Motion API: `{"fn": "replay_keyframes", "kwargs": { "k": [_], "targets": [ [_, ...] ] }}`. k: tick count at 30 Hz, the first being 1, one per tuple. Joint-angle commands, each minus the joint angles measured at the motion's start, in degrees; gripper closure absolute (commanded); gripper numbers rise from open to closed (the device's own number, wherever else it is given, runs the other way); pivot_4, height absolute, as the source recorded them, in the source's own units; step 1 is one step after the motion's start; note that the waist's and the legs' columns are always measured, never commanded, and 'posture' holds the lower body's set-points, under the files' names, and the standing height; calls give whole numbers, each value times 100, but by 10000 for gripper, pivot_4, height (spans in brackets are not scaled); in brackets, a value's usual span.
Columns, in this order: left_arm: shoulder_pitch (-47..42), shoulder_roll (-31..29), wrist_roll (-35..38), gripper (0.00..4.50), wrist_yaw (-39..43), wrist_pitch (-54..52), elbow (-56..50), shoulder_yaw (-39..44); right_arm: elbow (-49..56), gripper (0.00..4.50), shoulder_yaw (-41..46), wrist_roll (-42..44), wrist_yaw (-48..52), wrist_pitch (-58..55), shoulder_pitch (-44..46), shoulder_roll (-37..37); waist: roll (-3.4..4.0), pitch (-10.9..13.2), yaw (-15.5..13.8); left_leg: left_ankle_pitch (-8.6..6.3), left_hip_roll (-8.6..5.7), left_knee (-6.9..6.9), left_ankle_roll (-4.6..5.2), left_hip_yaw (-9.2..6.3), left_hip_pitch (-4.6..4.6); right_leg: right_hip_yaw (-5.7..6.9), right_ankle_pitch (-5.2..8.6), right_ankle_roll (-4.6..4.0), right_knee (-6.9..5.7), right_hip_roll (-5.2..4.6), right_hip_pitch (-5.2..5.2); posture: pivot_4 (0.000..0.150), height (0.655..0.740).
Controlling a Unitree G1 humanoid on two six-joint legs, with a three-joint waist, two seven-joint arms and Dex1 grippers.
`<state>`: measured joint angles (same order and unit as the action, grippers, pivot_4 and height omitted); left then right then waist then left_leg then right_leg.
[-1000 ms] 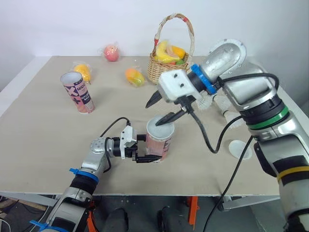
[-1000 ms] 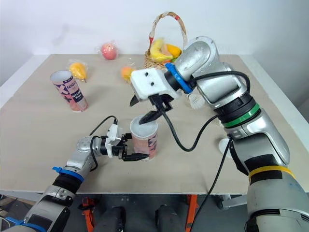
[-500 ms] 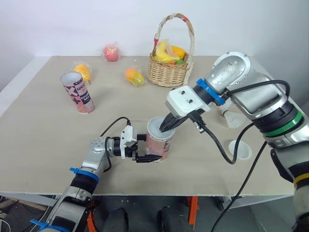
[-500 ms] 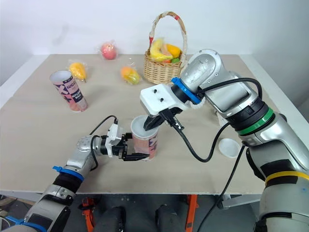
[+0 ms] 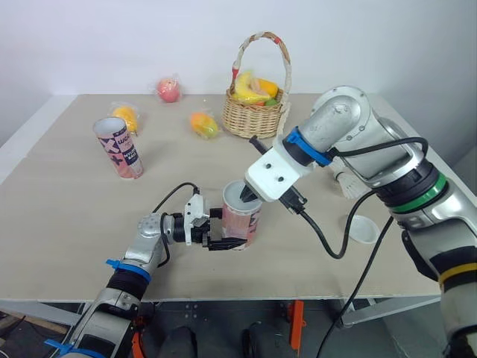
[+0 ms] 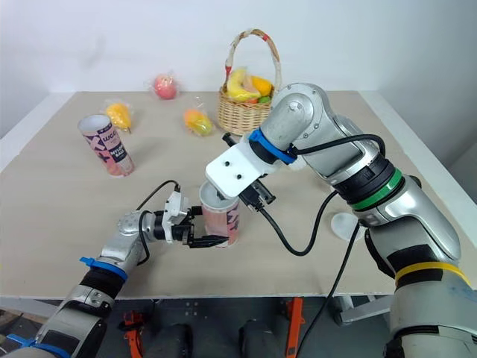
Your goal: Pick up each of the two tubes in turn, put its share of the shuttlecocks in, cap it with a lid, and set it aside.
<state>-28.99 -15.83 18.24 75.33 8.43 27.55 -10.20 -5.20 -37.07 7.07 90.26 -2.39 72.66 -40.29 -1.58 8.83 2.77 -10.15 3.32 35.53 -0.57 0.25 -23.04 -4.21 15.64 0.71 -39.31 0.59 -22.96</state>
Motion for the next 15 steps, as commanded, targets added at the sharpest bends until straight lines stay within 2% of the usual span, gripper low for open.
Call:
{"fn": "replay_keyframes", "kwargs": {
  "k": [1,2,3,4,11,12,15],
  "targets": [
    [137,-69,-160,8894,-26,-36,84,-35,-503,44152,652,872,224,-357,112,168,1,9,-2,1,1,0,1,6,-13,-2,-16,-1,1,-1,9,1500,7400],
    [148,-66,-147,8894,-31,-49,67,-32,-614,39915,793,957,224,-513,165,170,7,14,-7,3,0,0,4,11,-33,-3,-34,2,1,-1,-11,1500,7400],
    [153,-63,-144,8894,-33,-49,64,-35,-650,38170,841,1152,224,-743,216,28,10,16,-13,3,0,-1,6,18,-46,-6,-51,1,1,-1,-26,1500,7400],
    [154,-64,-138,8894,-29,-52,63,-35,-644,34562,893,1300,224,-893,230,-110,10,16,-25,3,2,-2,6,17,-55,-5,-48,0,1,1,-33,1500,7400],
    [145,-74,-117,8894,7,-75,53,-26,-38,2497,1986,1850,52,-1841,-457,-896,11,17,-42,-34,-8,-9,10,-8,-87,-1,-19,31,22,9,-41,1500,7400],
    [141,-83,-111,8894,20,-82,47,-24,140,664,2183,1926,-22,-1959,-708,-1063,11,17,-42,-37,-9,-10,10,-9,-89,-2,-10,42,22,9,-41,1500,7400],
    [110,-106,-68,8894,66,-122,30,-10,798,664,2835,2142,-439,-2454,-1741,-1530,10,18,-63,-44,-14,-9,8,-18,-96,4,0,45,25,8,-40,1500,7400]
  ]
}}
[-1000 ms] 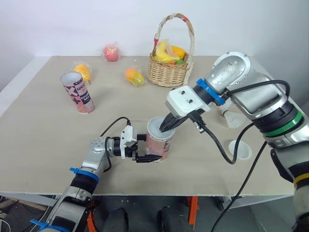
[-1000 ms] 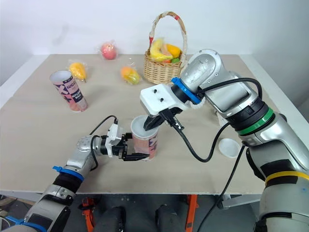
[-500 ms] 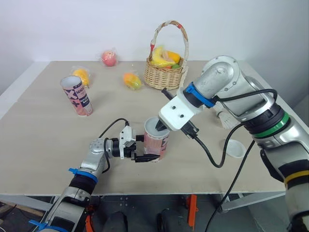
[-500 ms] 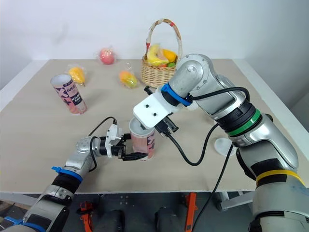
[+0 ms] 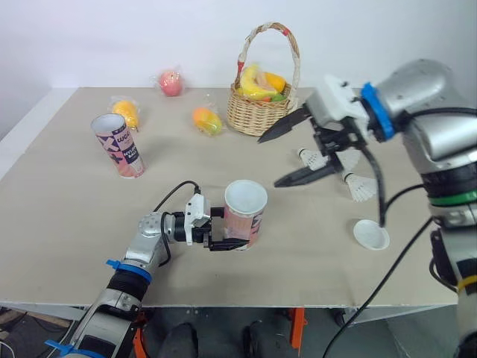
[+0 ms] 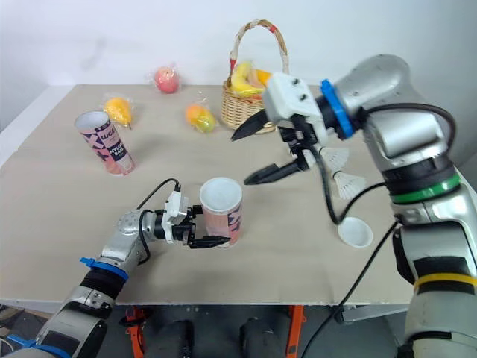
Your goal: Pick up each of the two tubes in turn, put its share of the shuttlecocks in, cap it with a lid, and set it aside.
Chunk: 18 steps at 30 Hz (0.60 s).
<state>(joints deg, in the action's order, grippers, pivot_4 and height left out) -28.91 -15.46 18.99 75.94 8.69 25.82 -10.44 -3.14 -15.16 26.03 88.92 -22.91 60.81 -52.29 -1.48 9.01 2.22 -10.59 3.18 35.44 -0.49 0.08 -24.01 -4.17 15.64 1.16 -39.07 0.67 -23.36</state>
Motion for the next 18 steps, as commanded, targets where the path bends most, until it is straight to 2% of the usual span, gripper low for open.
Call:
{"fn": "replay_keyframes", "kwargs": {
  "k": [1,3,5,6,8,9,13,18],
  "targets": [
    [83,-142,-125,8894,12,-161,205,22,825,664,799,247,-435,-463,-928,-435,0,0,-19,-1,-2,-1,1,-1,-2,0,1,2,1,-1,1,1500,7400],
    [52,-124,-59,8894,51,-235,189,42,1279,664,1140,468,-769,-813,-1547,-491,5,2,4,-3,-4,1,0,0,-2,-2,3,5,2,-2,0,1500,7400],
    [37,-93,38,8894,120,-402,128,44,1774,664,1298,317,-1321,-892,-2434,-427,32,18,53,-4,-6,1,0,2,2,-8,2,8,1,-1,2,1500,7400],
    [32,-82,45,4021,139,-436,109,40,1953,0,1304,208,-1577,-906,-2768,-370,17,16,35,-3,-7,3,1,6,5,-14,-9,14,1,0,-1,1500,7400],
    [-15,-57,78,1256,179,-494,91,54,2290,0,1247,-73,-2109,-857,-3409,-197,10,17,34,-2,-10,7,3,-14,8,2,-2,14,1,2,14,1500,7400],
    [-47,-56,140,1256,222,-573,65,74,2433,0,1218,-82,-2277,-915,-3623,-112,12,17,35,-2,-10,7,3,-15,7,4,-3,14,2,2,14,1500,7400],
    [-120,-158,286,1256,346,-803,-70,163,2824,0,1181,-5,-2534,-1064,-4050,77,39,45,40,-1,-21,19,2,-7,-26,-10,-6,30,2,-5,-9,1500,7400],
    [-92,-383,254,1256,290,-563,-184,372,2873,0,1072,106,-2667,-1212,-4096,294,16,67,36,-1,-24,19,1,-16,-26,-4,-4,32,3,-5,-6,1500,7400]
  ]
}}
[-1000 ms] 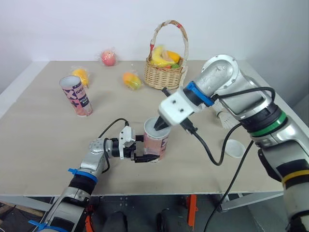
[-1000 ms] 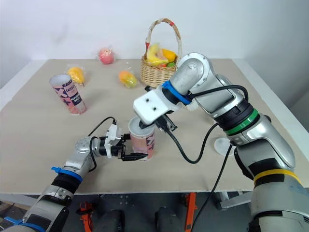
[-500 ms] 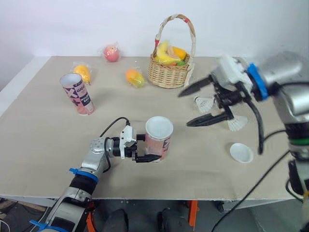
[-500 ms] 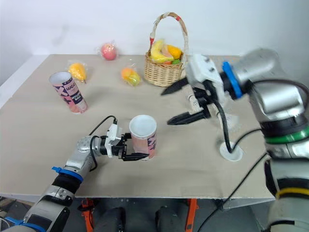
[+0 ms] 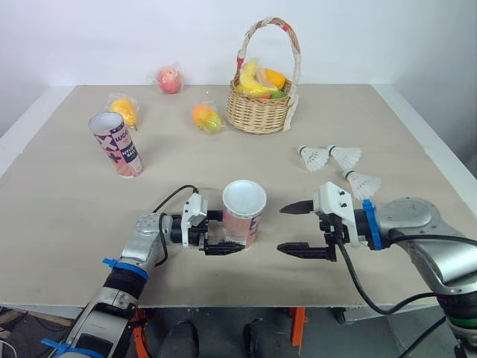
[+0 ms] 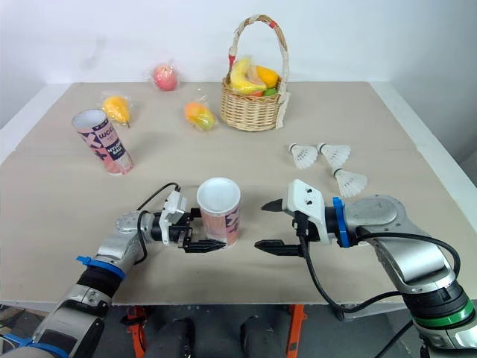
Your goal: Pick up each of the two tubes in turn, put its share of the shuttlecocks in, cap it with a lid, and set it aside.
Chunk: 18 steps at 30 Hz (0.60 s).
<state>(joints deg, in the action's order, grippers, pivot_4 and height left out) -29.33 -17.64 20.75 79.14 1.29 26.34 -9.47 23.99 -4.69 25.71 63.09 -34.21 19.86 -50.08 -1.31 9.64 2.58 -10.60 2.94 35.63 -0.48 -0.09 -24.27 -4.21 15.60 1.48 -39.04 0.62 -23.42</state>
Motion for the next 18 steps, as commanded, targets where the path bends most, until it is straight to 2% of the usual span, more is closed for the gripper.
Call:
{"fn": "replay_keyframes", "kwargs": {
  "k": [1,5,12,18],
  "targets": [
    [-57,-186,-17,1256,-166,466,-187,367,149,0,12,162,-89,-115,20,119,-2,8,2,0,0,0,0,0,0,0,0,0,0,0,0,1500,7400],
    [201,-703,144,1256,244,-188,-647,321,89,0,-129,159,-68,-193,120,261,-9,17,7,0,1,0,0,1,0,-1,0,0,1,0,0,1500,7400],
    [775,-1424,380,1256,62,-690,-1455,805,-298,0,-474,-89,-210,-81,481,613,-29,38,5,-2,8,-1,-3,-1,-4,4,3,-5,1,0,-2,1500,7400],
    [1198,-1851,1435,1256,-460,-1848,-2448,1824,-590,0,-703,-380,-245,191,689,865,-37,53,1,-2,19,-1,-3,-3,-4,10,2,-12,1,4,-3,1500,7400]
  ]
}}
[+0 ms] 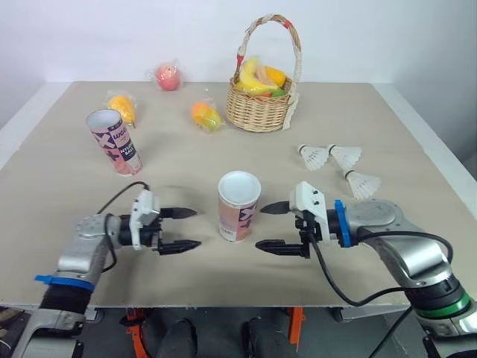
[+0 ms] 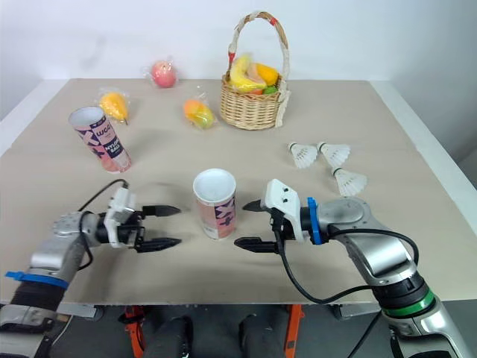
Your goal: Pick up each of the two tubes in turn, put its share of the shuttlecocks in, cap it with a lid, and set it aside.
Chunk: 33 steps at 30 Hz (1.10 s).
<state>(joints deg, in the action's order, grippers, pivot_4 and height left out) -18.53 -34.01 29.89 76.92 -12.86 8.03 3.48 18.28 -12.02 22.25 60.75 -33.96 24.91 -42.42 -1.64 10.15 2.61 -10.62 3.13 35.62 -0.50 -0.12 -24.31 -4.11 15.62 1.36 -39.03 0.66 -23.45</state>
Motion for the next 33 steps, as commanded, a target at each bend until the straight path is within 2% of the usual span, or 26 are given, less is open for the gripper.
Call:
{"fn": "replay_keyframes", "kwargs": {
  "k": [1,6,10,18,22,25,29,33],
  "targets": [
    [192,-291,617,1256,-300,-529,-793,654,-69,0,13,-48,-3,194,224,145,-5,5,-3,0,0,0,0,-1,0,2,1,0,0,0,1,1500,7400],
    [543,-792,1421,1256,-592,-1334,-1952,1309,-424,0,-148,-93,35,332,599,553,-10,13,5,-3,2,0,-5,2,0,-1,2,0,0,-2,0,1500,7400],
    [663,-985,1783,1256,-699,-1582,-2494,1540,-695,0,-198,-113,112,446,791,826,-8,18,-2,-2,4,0,-6,1,2,1,1,-1,0,-1,2,1500,7400],
    [803,-1285,2067,1256,-632,-1761,-2818,1698,-999,0,-337,-87,301,538,1002,1235,-5,19,-2,-2,8,1,-7,2,2,1,-1,-6,-1,4,0,1500,7400],
    [801,-1292,2034,0,-586,-1645,-2832,1617,-1052,12007,-316,-81,338,561,1015,1310,-5,19,-3,-2,8,1,-7,2,1,1,-1,-8,-1,4,0,1500,7400],
    [725,-1236,1957,0,-550,-1565,-2825,1458,-1052,16836,-267,-84,293,514,1031,1322,-5,19,-3,-2,8,1,-7,4,1,1,-1,-8,-1,3,0,1500,7400],
    [135,-966,1662,0,-554,-1370,-2573,847,-941,17792,-20,113,336,320,1037,1154,-5,20,-47,-1,6,4,-9,1,1,4,-2,-9,-2,3,3,1500,7400],
    [-981,-406,1266,0,-574,-1310,-2035,9,-981,17792,664,552,344,38,1151,832,-4,21,-114,2,-3,23,-13,-1,-3,3,-11,2,-3,0,8,1500,7400]
  ]
}}
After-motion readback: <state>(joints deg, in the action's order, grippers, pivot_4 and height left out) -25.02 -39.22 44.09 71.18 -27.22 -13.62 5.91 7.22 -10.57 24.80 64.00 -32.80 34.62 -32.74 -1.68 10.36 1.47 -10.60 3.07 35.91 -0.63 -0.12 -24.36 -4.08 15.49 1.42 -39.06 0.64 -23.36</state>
